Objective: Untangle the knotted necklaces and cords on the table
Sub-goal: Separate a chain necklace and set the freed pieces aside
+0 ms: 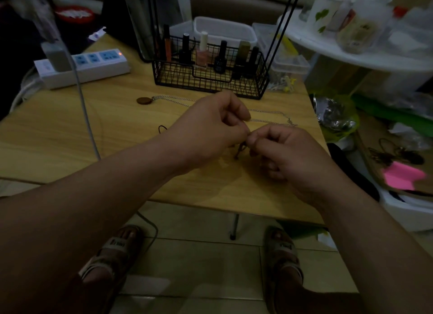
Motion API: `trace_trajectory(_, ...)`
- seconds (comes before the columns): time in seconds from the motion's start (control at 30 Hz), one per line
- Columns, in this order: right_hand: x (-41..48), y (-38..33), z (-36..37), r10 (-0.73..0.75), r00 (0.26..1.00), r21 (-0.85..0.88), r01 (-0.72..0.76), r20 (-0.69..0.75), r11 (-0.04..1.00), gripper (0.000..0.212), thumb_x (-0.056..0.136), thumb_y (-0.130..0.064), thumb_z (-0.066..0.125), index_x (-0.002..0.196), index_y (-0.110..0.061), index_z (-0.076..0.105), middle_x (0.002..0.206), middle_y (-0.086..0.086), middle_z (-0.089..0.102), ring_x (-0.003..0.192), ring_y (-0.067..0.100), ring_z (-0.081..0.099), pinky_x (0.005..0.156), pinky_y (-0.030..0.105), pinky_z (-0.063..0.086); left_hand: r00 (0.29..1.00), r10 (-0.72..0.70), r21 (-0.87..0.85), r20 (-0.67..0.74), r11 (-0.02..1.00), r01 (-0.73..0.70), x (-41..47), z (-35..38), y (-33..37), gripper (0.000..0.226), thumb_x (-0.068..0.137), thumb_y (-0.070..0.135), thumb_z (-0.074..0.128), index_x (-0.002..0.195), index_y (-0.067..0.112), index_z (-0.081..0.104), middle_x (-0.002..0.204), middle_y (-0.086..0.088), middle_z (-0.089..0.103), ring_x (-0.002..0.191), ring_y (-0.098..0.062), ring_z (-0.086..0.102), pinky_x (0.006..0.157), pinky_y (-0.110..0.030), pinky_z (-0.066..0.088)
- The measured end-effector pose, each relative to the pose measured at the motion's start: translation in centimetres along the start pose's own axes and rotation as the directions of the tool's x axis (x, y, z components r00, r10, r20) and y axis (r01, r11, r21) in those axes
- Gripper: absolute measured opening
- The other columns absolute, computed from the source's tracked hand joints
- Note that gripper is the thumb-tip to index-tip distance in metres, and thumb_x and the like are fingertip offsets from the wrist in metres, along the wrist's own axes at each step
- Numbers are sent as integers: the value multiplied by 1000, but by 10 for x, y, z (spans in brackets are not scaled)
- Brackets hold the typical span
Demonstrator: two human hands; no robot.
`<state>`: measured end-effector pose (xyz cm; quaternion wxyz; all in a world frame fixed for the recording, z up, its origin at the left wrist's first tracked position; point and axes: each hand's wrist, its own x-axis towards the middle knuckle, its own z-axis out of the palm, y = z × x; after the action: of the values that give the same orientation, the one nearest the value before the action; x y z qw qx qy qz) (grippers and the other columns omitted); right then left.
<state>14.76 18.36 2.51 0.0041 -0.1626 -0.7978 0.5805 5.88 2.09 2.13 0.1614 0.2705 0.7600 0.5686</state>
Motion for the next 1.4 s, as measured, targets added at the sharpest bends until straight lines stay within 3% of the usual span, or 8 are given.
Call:
trace_trajectory(0.17, -2, 1, 0, -149, 980, -169, 127, -128, 977, 7, 96, -27, 71, 89, -27, 74, 83, -1, 73, 64, 7, 60, 57, 29, 50, 997, -65, 45, -39, 997, 67, -1, 2, -1, 19, 91, 8, 73, 101, 24, 68, 91, -2, 73, 76, -10, 68, 69, -26, 58)
trace_trajectory(0.33, -1, -2, 2, -76, 988, 19, 79, -132, 997, 11, 101, -21, 62, 97, -15, 70, 80, -2, 73, 57, 12, 56, 50, 26, 45, 994, -112, 44, 1, 993, 112, -1, 4, 2, 15, 96, 10, 68, 104, 22, 70, 80, 4, 67, 58, 4, 59, 50, -13, 45)
trace_trajectory(0.57, 3, -1, 3, -11, 997, 232, 28, -71, 972, 16, 101, -17, 55, 89, -16, 66, 73, 0, 63, 61, 9, 55, 52, 28, 41, 986, -150, 43, 75, 988, 147, -2, 3, 2, 12, 96, 9, 67, 97, 19, 73, 76, 4, 67, 62, -5, 62, 59, -18, 51)
trace_trajectory(0.83, 5, 3, -3, -46, 996, 137, 57, -83, 989, 6, 99, -18, 61, 98, -19, 67, 68, 0, 63, 58, 18, 51, 55, 36, 38, 974, -199, -52, 105, 977, 205, -2, 2, 1, 10, 100, 15, 64, 94, 15, 72, 82, -4, 71, 73, -12, 66, 67, -25, 56)
trace_trajectory(0.97, 3, 2, -9, -95, 995, 150, 98, -26, 984, 17, 99, -10, 63, 108, -22, 72, 73, 2, 62, 63, 18, 52, 52, 26, 41, 962, -243, -181, 126, 948, 263, -1, 2, 4, 10, 102, 15, 60, 97, 12, 68, 91, -7, 77, 80, -16, 72, 67, -28, 56)
trace_trajectory(1.07, 1, 2, -11, -149, 989, 40, 149, -17, 988, 12, 97, -12, 68, 103, -19, 75, 71, -1, 61, 60, 10, 53, 49, 21, 43, 958, -257, -242, 130, 928, 282, -1, 1, 7, 11, 104, 14, 58, 97, 10, 67, 86, -5, 77, 79, -18, 74, 64, -29, 57)
trace_trajectory(1.27, -3, 0, -9, -211, 977, -158, 201, -43, 967, 4, 95, -18, 72, 99, -20, 74, 82, -3, 72, 62, 2, 63, 53, 19, 51, 963, -238, -184, 126, 948, 259, -1, 3, 6, 10, 101, 15, 61, 98, 9, 68, 88, -9, 78, 80, -19, 74, 69, -32, 57)
trace_trajectory(1.4, -1, 1, -10, -248, 966, -258, 223, -69, 940, 3, 97, -22, 71, 95, -24, 72, 82, -3, 71, 59, 15, 65, 53, 27, 54, 967, -236, -125, 98, 961, 247, -1, 5, 5, 10, 99, 16, 63, 98, 8, 69, 86, -5, 78, 78, -17, 73, 67, -29, 59)
